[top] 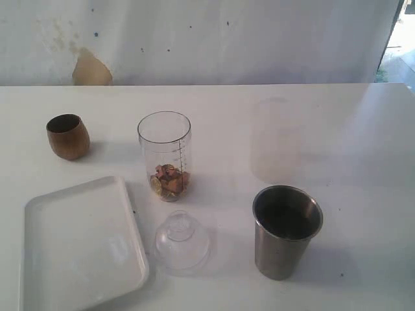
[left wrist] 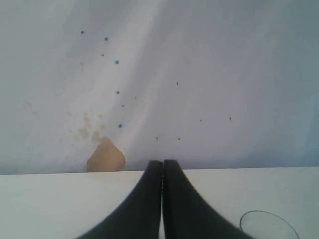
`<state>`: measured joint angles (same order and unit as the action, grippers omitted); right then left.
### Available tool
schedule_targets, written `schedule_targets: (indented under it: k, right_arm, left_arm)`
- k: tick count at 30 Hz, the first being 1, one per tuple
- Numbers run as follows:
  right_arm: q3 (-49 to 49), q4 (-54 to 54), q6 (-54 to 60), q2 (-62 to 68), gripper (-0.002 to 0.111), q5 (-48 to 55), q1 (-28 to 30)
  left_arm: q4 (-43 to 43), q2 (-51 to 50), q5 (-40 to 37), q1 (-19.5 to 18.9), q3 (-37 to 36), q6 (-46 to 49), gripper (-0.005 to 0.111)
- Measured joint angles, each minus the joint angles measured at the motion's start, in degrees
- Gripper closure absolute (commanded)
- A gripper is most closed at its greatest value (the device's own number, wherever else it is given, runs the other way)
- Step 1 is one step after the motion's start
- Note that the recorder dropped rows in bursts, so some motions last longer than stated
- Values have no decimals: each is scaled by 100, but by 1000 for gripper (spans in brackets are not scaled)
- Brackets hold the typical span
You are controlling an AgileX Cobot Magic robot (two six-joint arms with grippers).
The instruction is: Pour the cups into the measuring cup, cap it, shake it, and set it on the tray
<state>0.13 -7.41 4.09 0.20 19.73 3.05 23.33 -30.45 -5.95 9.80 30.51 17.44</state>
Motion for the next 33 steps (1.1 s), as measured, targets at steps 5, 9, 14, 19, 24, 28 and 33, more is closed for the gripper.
schedule_targets:
  k: [5,9,14,19,24,28,33]
  right_arm:
    - [0,0,0,0,108,0,0]
    - [0,0,0,0,108,0,0]
    - [0,0,0,0,108,0,0]
    - [0,0,0,0,108,0,0]
    - [0,0,0,0,108,0,0]
    - [0,0,0,0,108,0,0]
    - [0,0,0,0,108,0,0]
  left_arm:
    - [0,992,-124,0,-702,-200,106]
    - [-23,1347,-568,0,-950,-227,106]
    - [-73,1402,-984,0,-988,-227,106]
    - [-95,1402,-1038,0,-1011,-227,106]
    - [-95,1402,-1038,0,-1011,-227,106]
    - [-95,1402,-1038,0,-1011,-227,106]
    - [-346,1779,-1038,0,-1011,-227,106]
